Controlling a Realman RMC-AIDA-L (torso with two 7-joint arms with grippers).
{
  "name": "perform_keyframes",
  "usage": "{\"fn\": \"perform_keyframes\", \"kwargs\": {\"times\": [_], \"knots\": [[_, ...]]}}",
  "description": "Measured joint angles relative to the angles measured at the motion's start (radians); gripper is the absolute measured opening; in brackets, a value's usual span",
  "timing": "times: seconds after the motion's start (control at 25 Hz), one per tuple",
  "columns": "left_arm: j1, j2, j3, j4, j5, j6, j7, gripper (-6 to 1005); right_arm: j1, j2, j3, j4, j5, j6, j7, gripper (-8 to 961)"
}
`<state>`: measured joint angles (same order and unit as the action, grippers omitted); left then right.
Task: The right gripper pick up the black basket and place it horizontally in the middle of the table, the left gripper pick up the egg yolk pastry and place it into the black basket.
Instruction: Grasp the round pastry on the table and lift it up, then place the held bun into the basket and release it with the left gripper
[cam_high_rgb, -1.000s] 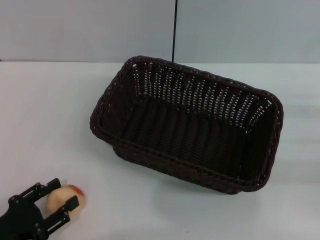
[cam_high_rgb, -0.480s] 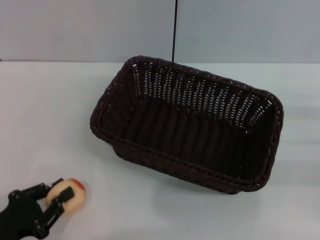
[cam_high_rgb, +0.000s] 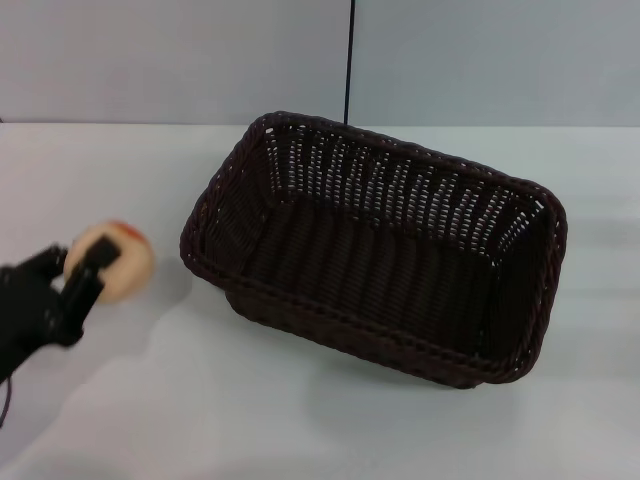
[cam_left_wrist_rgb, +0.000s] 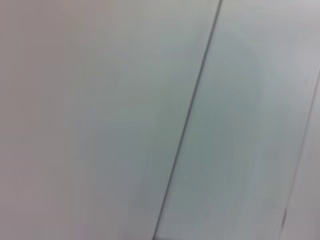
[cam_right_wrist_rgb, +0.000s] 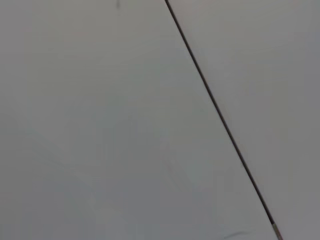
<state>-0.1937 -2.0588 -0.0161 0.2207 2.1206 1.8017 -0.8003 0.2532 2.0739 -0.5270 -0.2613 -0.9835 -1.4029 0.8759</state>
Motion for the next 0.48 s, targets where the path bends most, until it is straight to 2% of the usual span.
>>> {"fn": "perform_keyframes", "kwargs": {"times": [0.04, 0.12, 0.16, 0.2, 0.24, 0.36, 0.48], "knots": [[-0.03, -0.001, -0.041, -0.03, 0.0, 0.002, 0.0, 159, -0.001, 0.0, -0.001, 0.002, -0.001, -0.001, 0.0, 448], [-0.03, -0.001, -0.041, -0.03, 0.0, 0.002, 0.0, 149, -0.003, 0.0, -0.004, 0.003, -0.002, -0.005, 0.0, 448], [-0.069, -0.002, -0.059, -0.059, 0.0, 0.002, 0.004, 143, -0.004, 0.0, -0.005, 0.003, -0.002, -0.007, 0.0, 448], [-0.069, -0.002, -0.059, -0.059, 0.0, 0.002, 0.004, 138, -0.004, 0.0, -0.006, 0.005, -0.002, -0.009, 0.0, 448], [-0.124, -0.005, -0.057, -0.086, 0.006, -0.006, 0.004, 132, -0.005, 0.0, -0.006, 0.006, -0.003, -0.011, 0.0, 448], [-0.13, -0.005, -0.057, -0.091, 0.006, -0.007, 0.004, 116, -0.005, 0.0, -0.006, 0.009, -0.003, -0.012, 0.0, 448], [-0.181, -0.007, -0.015, -0.118, 0.01, -0.036, 0.009, 100, 0.001, -0.001, -0.007, 0.022, -0.004, -0.012, -0.011, 448]]}}
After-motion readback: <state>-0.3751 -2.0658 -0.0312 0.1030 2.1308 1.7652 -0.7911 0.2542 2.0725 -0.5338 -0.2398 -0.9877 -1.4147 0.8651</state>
